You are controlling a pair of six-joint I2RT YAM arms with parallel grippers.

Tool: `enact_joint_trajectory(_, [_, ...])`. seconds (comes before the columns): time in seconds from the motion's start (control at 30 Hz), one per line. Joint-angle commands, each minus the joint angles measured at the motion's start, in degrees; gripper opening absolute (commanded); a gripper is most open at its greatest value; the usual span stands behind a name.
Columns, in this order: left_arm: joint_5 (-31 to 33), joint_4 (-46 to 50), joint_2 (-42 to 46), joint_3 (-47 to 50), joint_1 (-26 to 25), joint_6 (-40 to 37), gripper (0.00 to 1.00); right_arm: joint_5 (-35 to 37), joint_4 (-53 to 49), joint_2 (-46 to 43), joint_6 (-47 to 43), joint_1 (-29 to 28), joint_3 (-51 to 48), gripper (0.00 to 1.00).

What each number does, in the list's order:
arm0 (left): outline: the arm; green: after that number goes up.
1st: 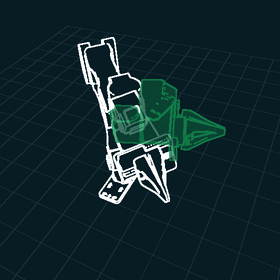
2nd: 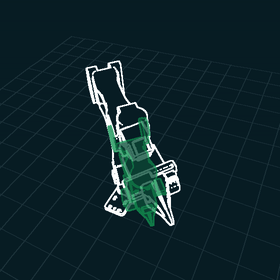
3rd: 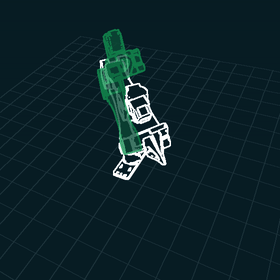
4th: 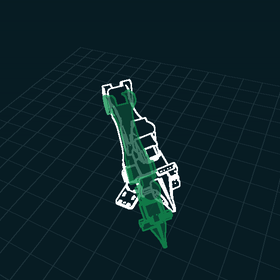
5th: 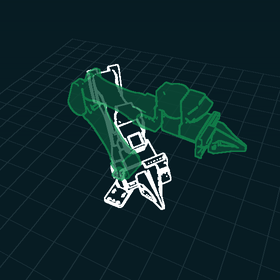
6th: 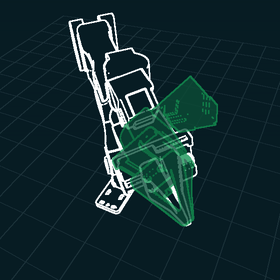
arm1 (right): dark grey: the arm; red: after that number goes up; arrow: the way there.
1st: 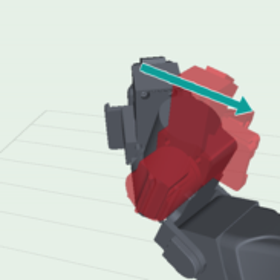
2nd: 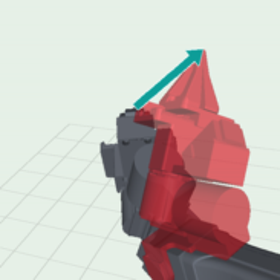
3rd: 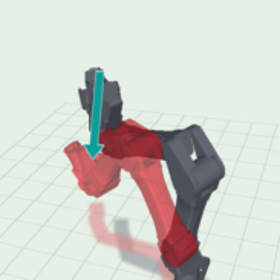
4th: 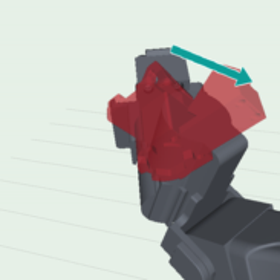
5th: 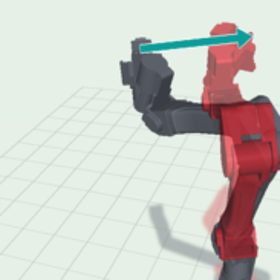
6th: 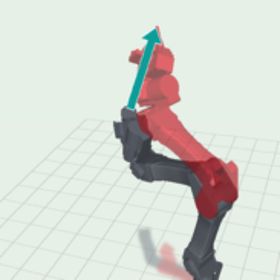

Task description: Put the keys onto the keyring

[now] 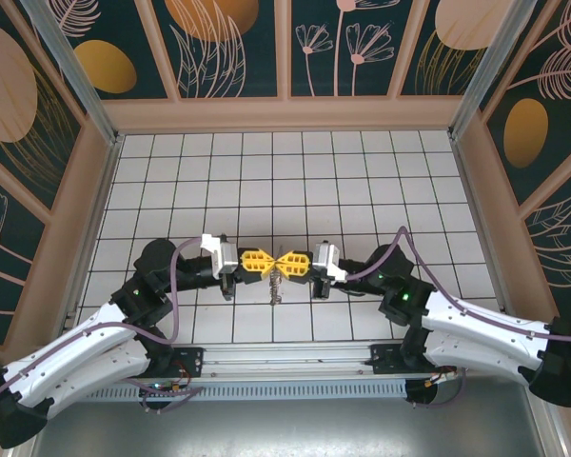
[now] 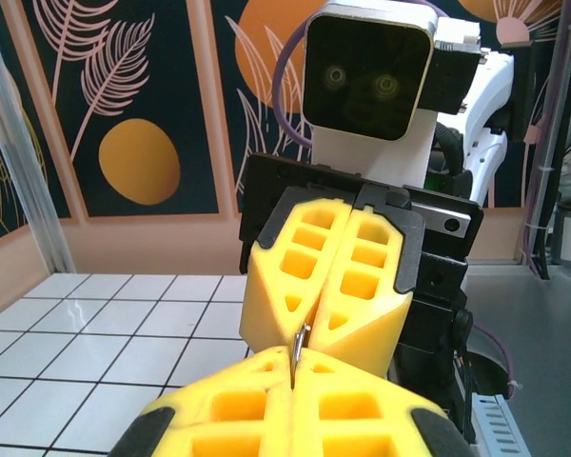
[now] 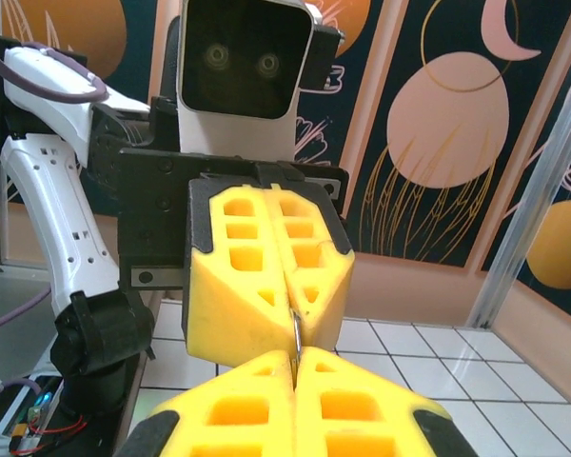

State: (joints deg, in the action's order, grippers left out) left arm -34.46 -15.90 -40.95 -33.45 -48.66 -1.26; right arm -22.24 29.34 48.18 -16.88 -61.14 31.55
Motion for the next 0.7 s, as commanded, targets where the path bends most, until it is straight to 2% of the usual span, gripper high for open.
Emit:
enact_joint_trajectory(0.0, [2.55,5.62,-0.65,-2.50,-0.46,-1.94,0.02,2.67,-6.30,0.67,-3.44,0.24,4.85,0.00])
enact_joint_trajectory(0.1, [4.55,10.43,-0.88,-4.31,-0.41,-3.10,0.17,5.70,-14.48,1.06,-6.63,0.23,8.59,0.00])
enact_joint_trajectory(0.3, [9.14,16.92,-3.26,-7.89,-0.46,-4.26,0.28,10.71,-30.88,4.45,-11.86,0.23,17.73,0.00])
enact_joint_trajectory(0.37, [10.97,20.43,-5.35,-10.15,-0.44,-4.93,0.25,11.47,-34.24,5.20,-12.44,0.19,19.68,0.00])
enact_joint_trajectory(0.43, [10.20,22.92,-7.43,-12.25,-0.47,-5.31,0.21,11.35,-36.16,5.56,-12.65,0.21,20.78,0.00])
enact_joint_trajectory(0.57, [8.89,24.46,-9.15,-13.72,-0.46,-5.81,0.04,13.01,-38.65,6.98,-12.74,0.23,22.28,0.00])
enact_joint_trajectory(0.67, [8.34,23.81,-8.65,-13.25,-0.46,-6.02,0.00,13.93,-39.52,7.92,-13.15,0.24,22.99,0.00])
